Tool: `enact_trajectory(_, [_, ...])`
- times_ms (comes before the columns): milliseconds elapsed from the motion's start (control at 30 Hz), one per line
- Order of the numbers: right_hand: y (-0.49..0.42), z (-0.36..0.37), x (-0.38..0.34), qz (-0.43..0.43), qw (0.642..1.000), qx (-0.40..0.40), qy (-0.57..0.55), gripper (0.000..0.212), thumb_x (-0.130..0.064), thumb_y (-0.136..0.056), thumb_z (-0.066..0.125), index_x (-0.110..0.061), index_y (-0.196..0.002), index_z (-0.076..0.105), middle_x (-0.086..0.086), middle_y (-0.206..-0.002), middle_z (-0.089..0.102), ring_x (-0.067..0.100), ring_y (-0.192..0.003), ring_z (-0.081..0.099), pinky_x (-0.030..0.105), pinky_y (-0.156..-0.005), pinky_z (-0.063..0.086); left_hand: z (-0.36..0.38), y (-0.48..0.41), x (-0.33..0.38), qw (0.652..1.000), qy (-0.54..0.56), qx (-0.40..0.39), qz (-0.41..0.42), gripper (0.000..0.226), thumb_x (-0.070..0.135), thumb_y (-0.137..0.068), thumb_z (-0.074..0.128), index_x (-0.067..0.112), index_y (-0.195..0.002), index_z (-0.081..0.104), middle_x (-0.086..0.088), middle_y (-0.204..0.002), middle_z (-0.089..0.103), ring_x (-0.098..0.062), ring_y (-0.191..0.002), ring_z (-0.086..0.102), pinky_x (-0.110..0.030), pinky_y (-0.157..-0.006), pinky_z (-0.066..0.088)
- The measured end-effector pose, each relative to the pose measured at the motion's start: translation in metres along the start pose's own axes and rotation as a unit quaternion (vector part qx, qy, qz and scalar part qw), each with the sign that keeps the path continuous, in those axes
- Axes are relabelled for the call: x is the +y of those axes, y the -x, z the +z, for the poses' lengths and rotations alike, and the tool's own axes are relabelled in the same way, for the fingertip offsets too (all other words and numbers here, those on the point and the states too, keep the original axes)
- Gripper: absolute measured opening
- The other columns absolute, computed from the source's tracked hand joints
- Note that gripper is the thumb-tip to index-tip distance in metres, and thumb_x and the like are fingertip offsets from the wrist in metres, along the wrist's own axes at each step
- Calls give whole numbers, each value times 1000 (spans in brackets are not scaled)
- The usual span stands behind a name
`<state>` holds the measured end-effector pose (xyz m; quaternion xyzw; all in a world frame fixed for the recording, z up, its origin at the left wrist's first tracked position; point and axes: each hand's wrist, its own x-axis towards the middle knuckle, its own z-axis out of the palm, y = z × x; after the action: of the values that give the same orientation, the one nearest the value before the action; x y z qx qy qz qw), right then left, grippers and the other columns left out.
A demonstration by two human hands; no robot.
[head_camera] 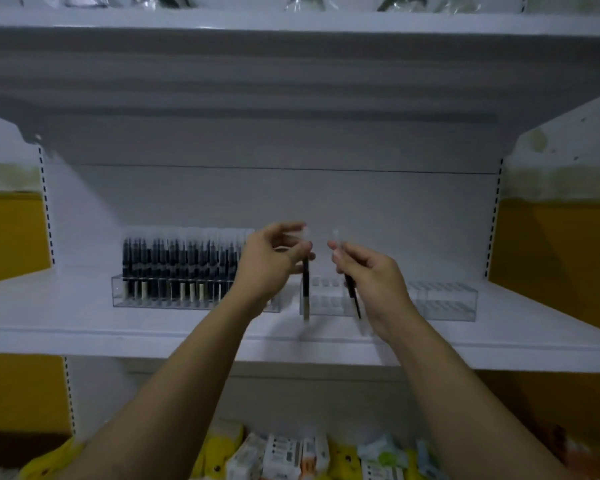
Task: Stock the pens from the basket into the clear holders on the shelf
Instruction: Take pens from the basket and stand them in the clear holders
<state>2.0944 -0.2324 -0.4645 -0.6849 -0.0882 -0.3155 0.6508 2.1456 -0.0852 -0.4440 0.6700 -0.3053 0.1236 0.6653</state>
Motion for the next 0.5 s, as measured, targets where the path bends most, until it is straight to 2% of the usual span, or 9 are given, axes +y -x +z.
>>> enact_trajectory(67, [-20,3,1,-10,1000,12,1,21,-14,-94,59,-22,-112,67,-8,-83,67,2,-75,60,17,-70,51,-1,-17,-1,999,-19,12,32,34,10,-91,61,21,-123,57,-5,-97,69,-12,-85,71,-25,-73,59])
enact_trajectory(133, [-39,6,3,-21,999,24,0,23,-10,-95,58,-15,-115,65,0,-89,69,7,-77,63,20,-70,53,1,-33,-4,997,-43,24,59,30,12,-91,61,23,-119,58,-3,-98,69,-11,-84,70,-25,-72,59])
enact_trajectory(200, [-56,7,8,-29,999,33,-4,26,-8,-97,54,-8,-122,60,4,-94,71,12,-81,68,21,-75,56,3,-48,-7,994,-66,38,82,26,14,-92,62,25,-115,59,-1,-98,69,-10,-83,70,-29,-74,60])
enact_trajectory(267, [-70,7,12,-46,998,47,5,27,-11,-99,51,-12,-126,54,4,-97,72,13,-87,71,24,-83,55,6,-61,-11,990,-92,46,100,24,16,-91,63,26,-113,60,1,-95,69,-9,-83,70,-33,-76,60])
enact_trajectory(367, [-87,6,18,-72,995,65,30,16,-13,-98,54,-20,-113,56,-1,-99,73,9,-90,69,25,-84,55,12,-77,-18,984,-117,51,125,23,16,-90,65,29,-109,61,1,-93,69,-12,-84,69,-37,-77,60])
enact_trajectory(433, [-96,7,21,-61,996,68,3,12,-11,-96,57,-18,-105,58,0,-100,72,11,-89,70,28,-81,57,17,-86,-24,981,-129,60,134,23,16,-89,66,29,-108,62,0,-91,69,-13,-84,68,-37,-77,59])
enact_trajectory(500, [-104,8,25,-43,996,71,-36,12,-6,-94,58,-13,-104,60,4,-100,70,15,-84,71,31,-78,59,20,-94,-30,980,-137,66,132,24,15,-88,67,28,-108,63,1,-90,68,-12,-83,68,-37,-76,60])
